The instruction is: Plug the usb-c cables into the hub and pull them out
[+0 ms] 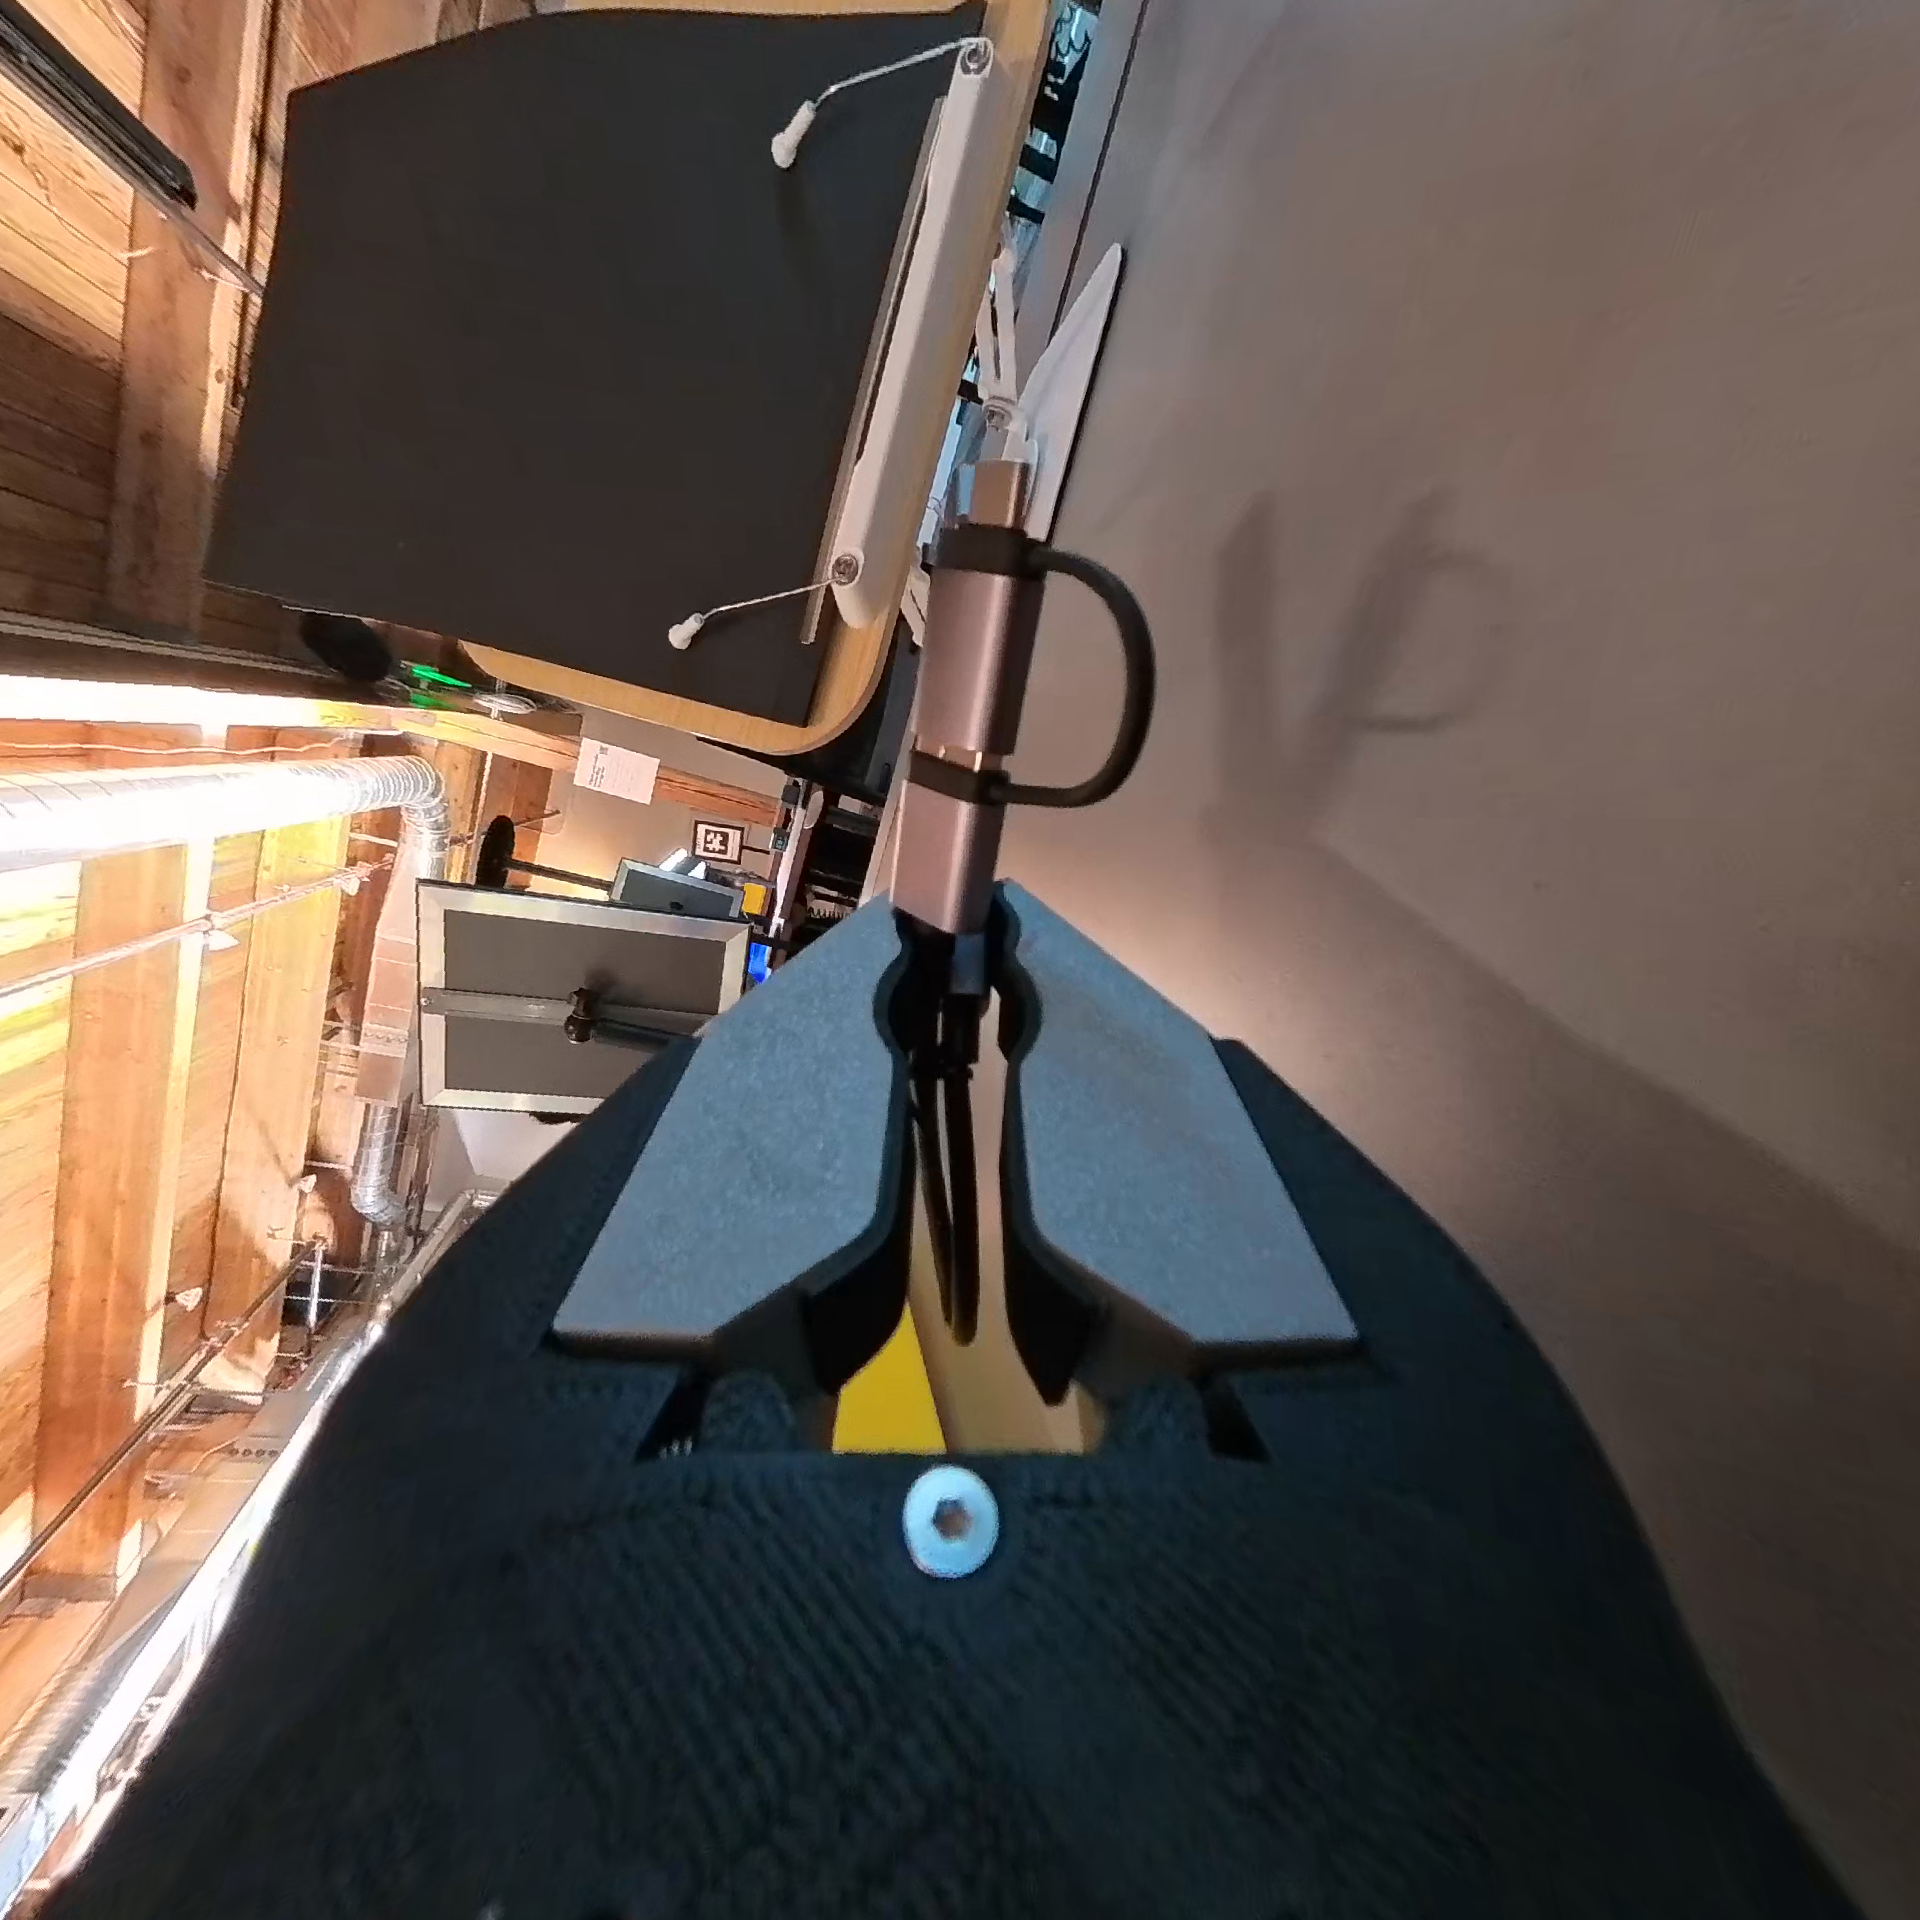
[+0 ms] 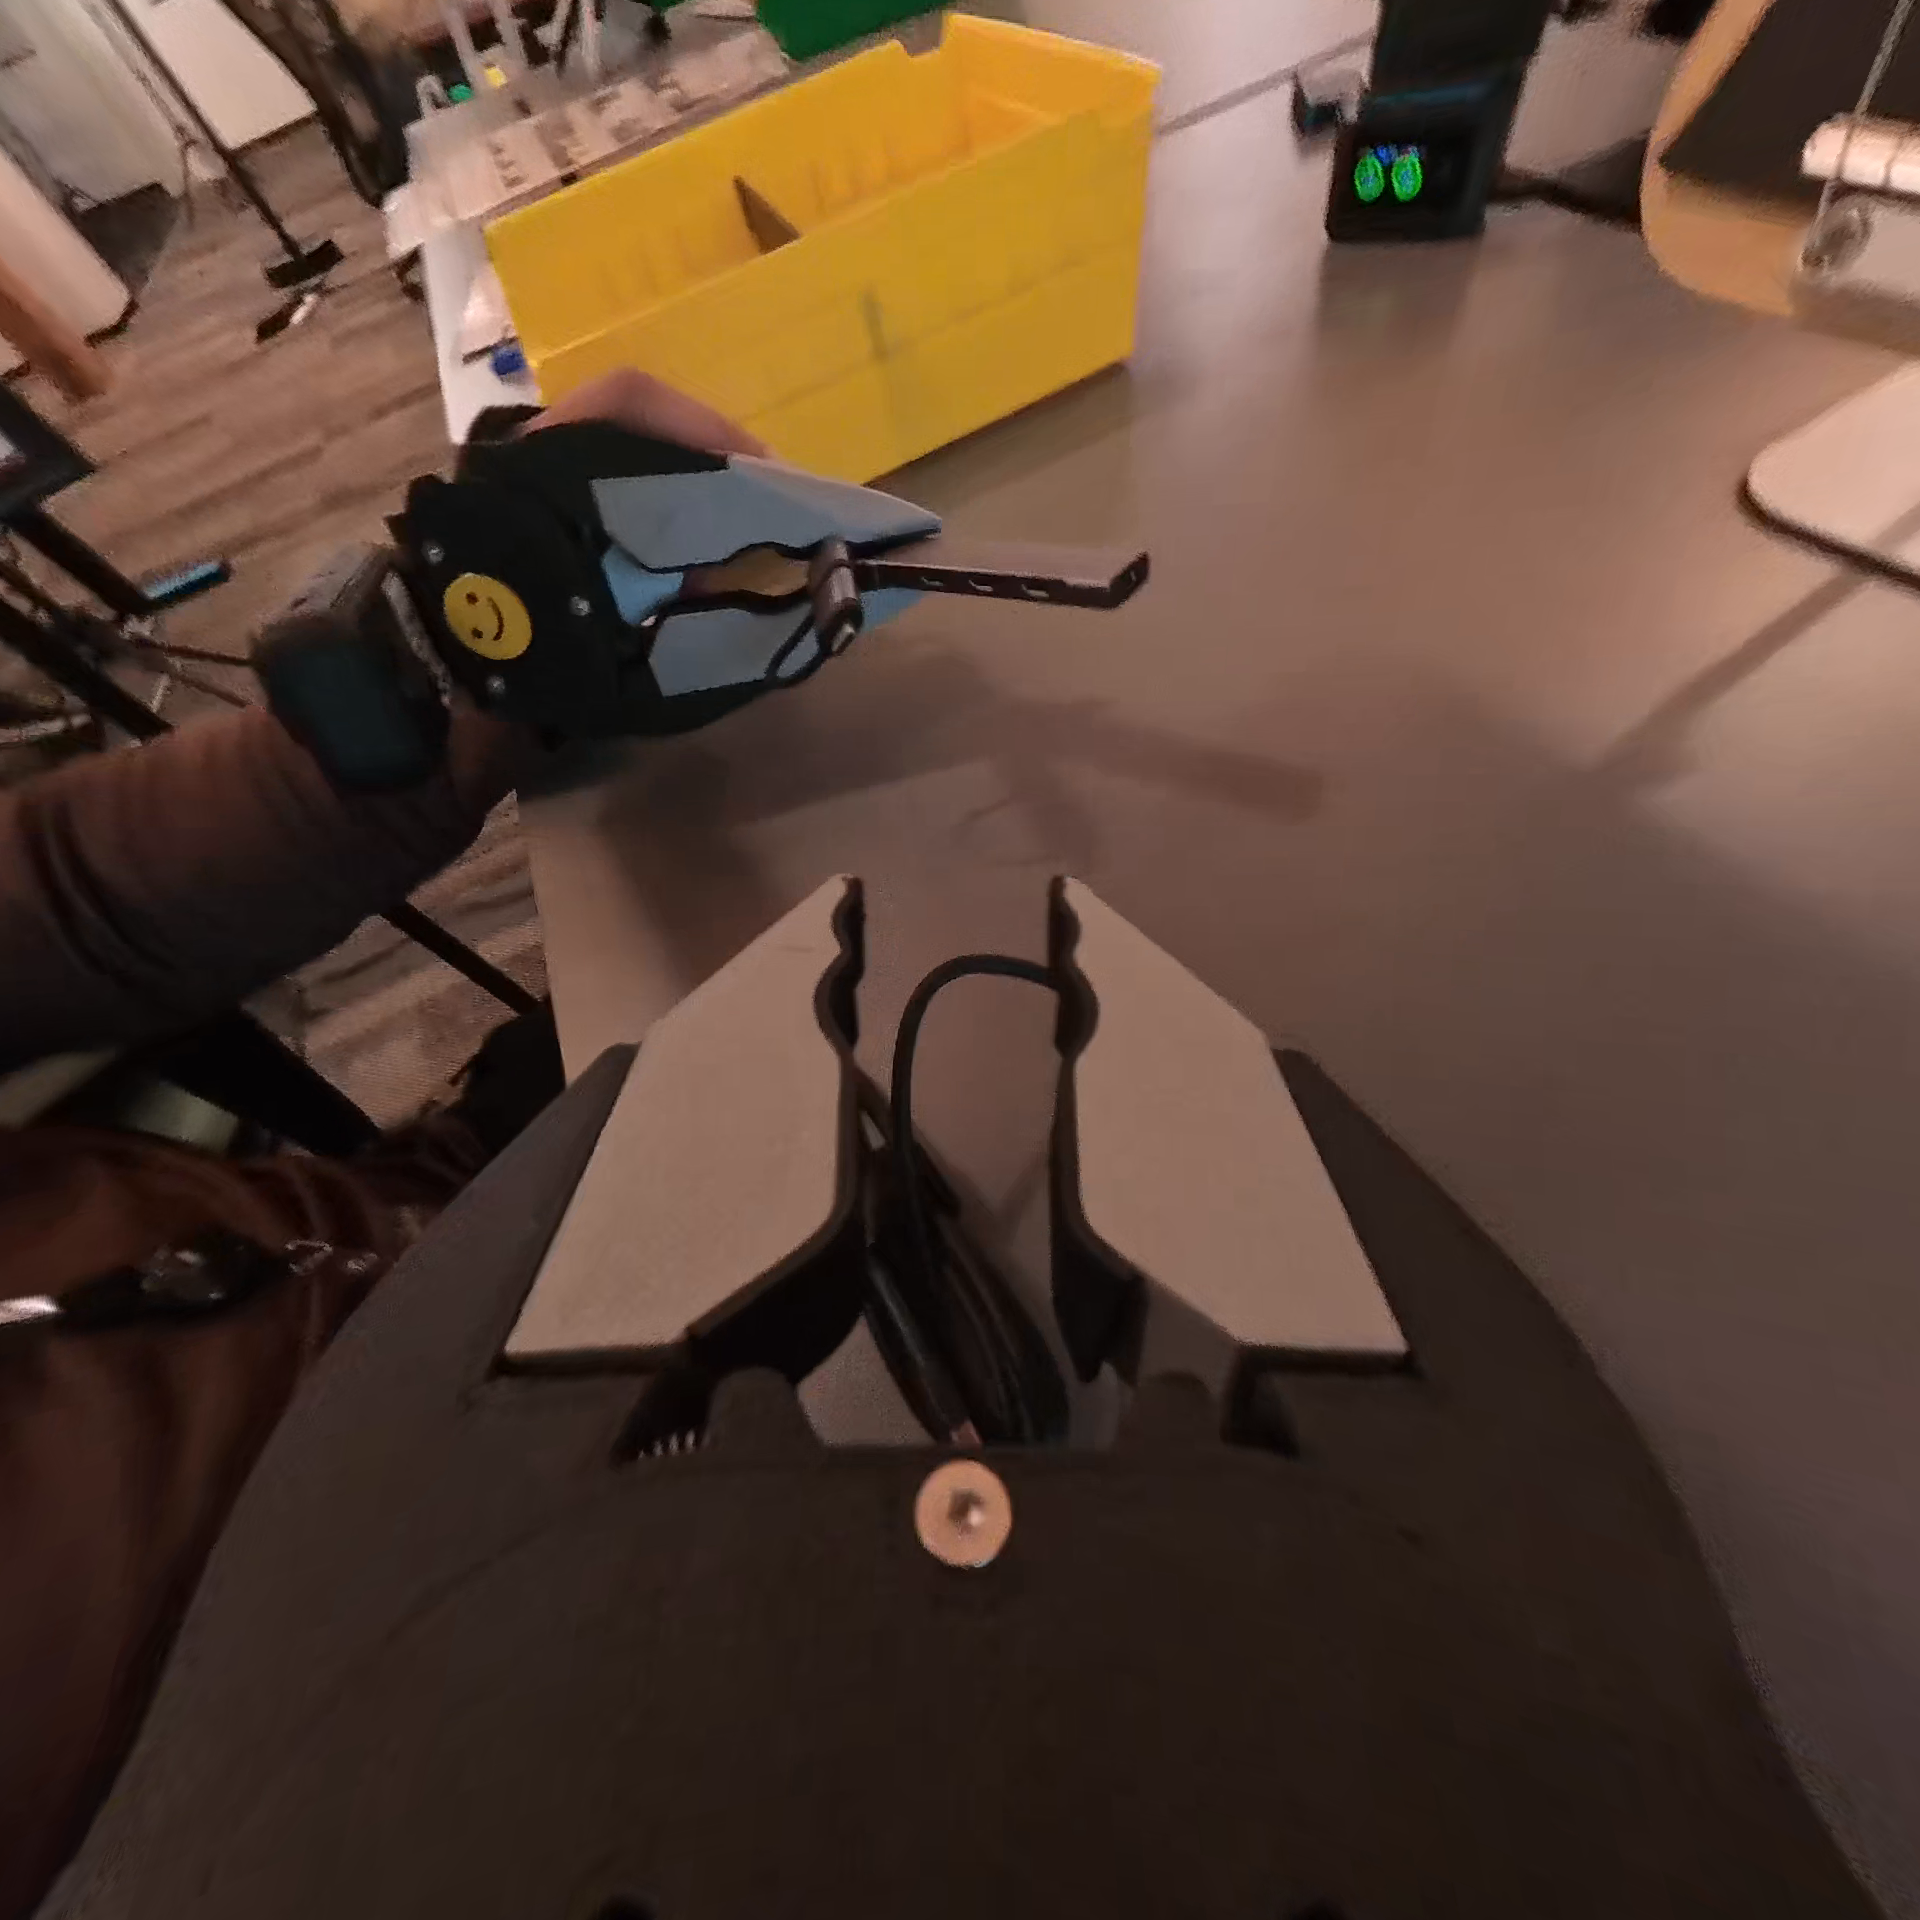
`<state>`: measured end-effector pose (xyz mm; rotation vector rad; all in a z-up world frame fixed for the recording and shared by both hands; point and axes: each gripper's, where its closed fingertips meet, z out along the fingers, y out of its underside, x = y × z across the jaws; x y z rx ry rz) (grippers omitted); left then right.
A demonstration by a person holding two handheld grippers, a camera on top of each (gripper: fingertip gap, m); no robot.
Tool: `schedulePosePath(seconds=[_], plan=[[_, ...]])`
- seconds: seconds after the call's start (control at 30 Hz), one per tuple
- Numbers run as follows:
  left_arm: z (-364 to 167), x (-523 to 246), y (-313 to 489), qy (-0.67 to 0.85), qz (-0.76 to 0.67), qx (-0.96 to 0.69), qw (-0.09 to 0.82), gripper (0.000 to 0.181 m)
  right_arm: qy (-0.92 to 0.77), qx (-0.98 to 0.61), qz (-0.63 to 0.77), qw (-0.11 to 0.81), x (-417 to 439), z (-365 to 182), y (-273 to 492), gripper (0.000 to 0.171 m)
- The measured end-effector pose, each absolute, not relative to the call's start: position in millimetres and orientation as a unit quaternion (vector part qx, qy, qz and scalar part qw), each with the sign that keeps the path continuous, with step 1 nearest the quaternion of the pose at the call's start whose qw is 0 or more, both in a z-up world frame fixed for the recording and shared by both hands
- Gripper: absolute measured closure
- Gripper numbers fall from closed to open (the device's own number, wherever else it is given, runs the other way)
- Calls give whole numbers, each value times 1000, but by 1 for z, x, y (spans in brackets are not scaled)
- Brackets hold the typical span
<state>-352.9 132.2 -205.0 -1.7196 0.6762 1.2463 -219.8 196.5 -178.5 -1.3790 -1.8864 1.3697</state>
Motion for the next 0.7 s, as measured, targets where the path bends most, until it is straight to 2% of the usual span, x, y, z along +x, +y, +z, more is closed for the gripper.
schedulePosePath(seconds=[0.03,0.13,0.27,0.37,0.5,0.53,0.57,0.6,0.67,0.7], plan=[[-205,-353,132,273,503,-692,440,174,-673,-518,488,203,-220,-182,198,132],[-205,-354,132,272,505,-692,438,174,-653,-578,457,178,-217,-193,203,130],[-205,-353,132,273,505,-692,437,174,-645,-611,432,153,-208,-197,200,105],[-206,-353,132,275,506,-692,435,174,-645,-639,377,180,-212,-213,209,81],[-207,-353,132,276,508,-692,432,174,-623,-659,393,155,-233,-230,202,70],[-207,-353,132,276,509,-692,431,174,-627,-661,384,149,-238,-237,203,73],[-207,-354,132,276,510,-692,430,174,-638,-661,369,142,-242,-245,204,87],[-207,-354,131,275,510,-692,430,174,-653,-654,359,131,-246,-252,202,105],[-206,-354,130,272,511,-692,431,174,-685,-616,380,89,-255,-252,184,152],[-206,-355,130,268,510,-693,432,174,-700,-582,409,59,-258,-245,169,168]])
